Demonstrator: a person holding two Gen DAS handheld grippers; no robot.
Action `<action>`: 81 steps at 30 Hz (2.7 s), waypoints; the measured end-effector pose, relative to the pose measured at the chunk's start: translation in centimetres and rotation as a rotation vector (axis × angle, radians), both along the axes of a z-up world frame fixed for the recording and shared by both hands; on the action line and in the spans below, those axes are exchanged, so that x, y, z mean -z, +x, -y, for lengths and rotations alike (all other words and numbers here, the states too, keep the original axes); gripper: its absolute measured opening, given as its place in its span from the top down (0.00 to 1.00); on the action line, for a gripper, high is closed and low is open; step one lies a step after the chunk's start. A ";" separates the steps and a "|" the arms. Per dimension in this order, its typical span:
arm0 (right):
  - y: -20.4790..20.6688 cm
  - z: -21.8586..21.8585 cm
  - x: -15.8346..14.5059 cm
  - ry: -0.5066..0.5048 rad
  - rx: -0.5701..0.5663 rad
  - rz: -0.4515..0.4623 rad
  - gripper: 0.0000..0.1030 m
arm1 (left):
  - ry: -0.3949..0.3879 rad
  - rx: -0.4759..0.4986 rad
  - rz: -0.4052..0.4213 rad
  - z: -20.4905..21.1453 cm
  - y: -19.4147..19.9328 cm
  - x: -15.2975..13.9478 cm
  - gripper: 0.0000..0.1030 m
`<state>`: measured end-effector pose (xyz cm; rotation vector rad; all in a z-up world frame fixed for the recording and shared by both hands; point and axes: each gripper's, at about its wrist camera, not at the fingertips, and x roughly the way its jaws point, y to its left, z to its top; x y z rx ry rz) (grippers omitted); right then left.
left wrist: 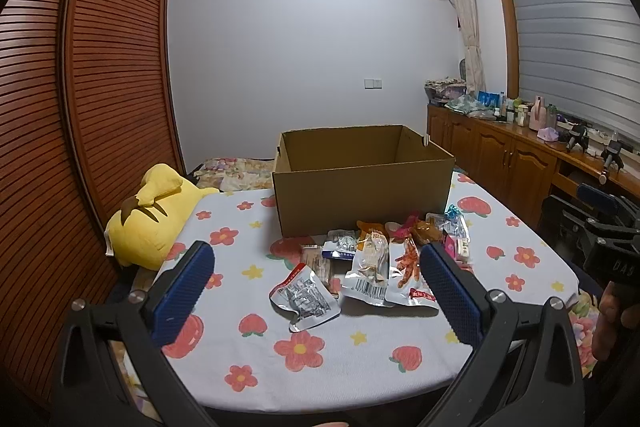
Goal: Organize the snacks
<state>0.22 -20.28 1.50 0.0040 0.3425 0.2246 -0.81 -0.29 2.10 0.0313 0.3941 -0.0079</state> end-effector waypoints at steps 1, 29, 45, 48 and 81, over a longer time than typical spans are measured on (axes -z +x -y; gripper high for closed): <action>-0.2 0.0 0.0 0.000 0.000 0.001 0.00 | 0.000 0.000 0.001 -0.1 0.0 -0.1 0.00; -0.5 -0.2 -1.1 -0.003 -0.003 0.009 0.00 | -0.003 0.003 0.019 0.0 -0.6 -0.3 0.00; 0.6 -0.2 1.1 -0.033 -0.004 -0.037 0.00 | -0.031 0.004 -0.065 -1.4 1.4 3.0 0.00; 1.6 0.1 2.2 -0.048 -0.008 -0.059 0.00 | -0.032 -0.002 -0.087 -1.7 2.1 4.2 0.00; 14.2 2.0 9.9 -0.082 -0.107 -0.402 0.33 | -0.101 0.035 -0.351 -4.5 11.6 12.0 0.02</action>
